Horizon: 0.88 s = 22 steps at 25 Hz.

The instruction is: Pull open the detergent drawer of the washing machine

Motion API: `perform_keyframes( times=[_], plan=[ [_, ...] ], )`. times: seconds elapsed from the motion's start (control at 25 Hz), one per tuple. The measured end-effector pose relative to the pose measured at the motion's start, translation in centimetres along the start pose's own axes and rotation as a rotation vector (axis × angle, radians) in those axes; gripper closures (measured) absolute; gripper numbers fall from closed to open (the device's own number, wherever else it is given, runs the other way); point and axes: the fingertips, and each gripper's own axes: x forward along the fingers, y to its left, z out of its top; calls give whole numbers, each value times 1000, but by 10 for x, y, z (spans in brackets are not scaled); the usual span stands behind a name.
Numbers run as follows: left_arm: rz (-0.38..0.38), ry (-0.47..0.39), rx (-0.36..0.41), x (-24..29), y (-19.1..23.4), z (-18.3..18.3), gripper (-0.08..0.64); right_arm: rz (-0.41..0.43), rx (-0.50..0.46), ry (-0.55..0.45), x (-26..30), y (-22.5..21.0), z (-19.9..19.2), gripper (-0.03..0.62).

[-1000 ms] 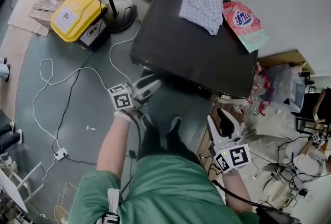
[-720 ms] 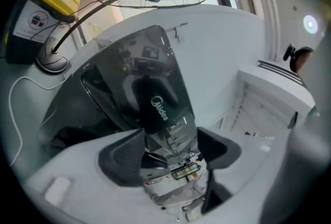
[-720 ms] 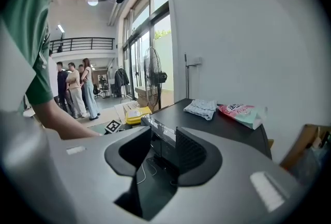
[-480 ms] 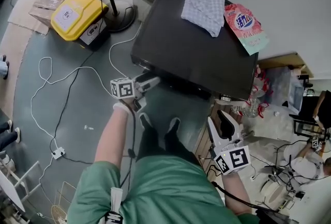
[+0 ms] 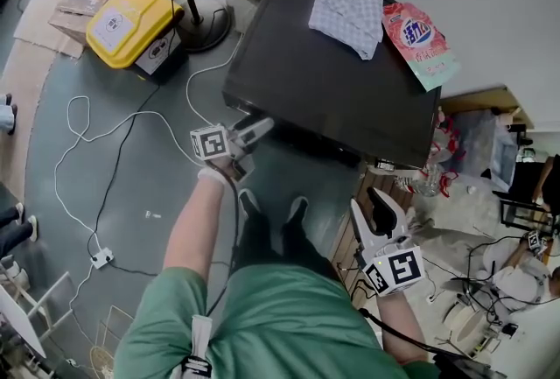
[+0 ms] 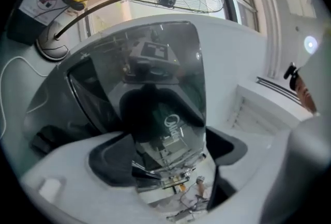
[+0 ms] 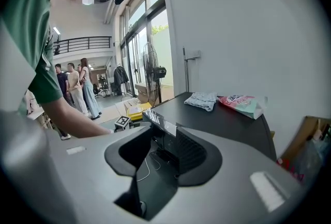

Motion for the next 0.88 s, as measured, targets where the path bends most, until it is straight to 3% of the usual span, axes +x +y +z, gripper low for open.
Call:
perform_keyframes(
  times=[0.28,0.48,0.68,0.88],
  plan=[
    [28,-57,-25,-6,5,-2,177,45,-16,29,1,16,-12,443],
    [-56,-57,71,-19,-14,-13,216,81,-25,44,-3,26,-15,443],
    [-59,-85,34,-47,-26,-36,218,68,1,33,1,13,-15,443],
    [-46,-58,30,-75,-35,-62,216,90,-11,11,3,12,-5,443]
  ],
)
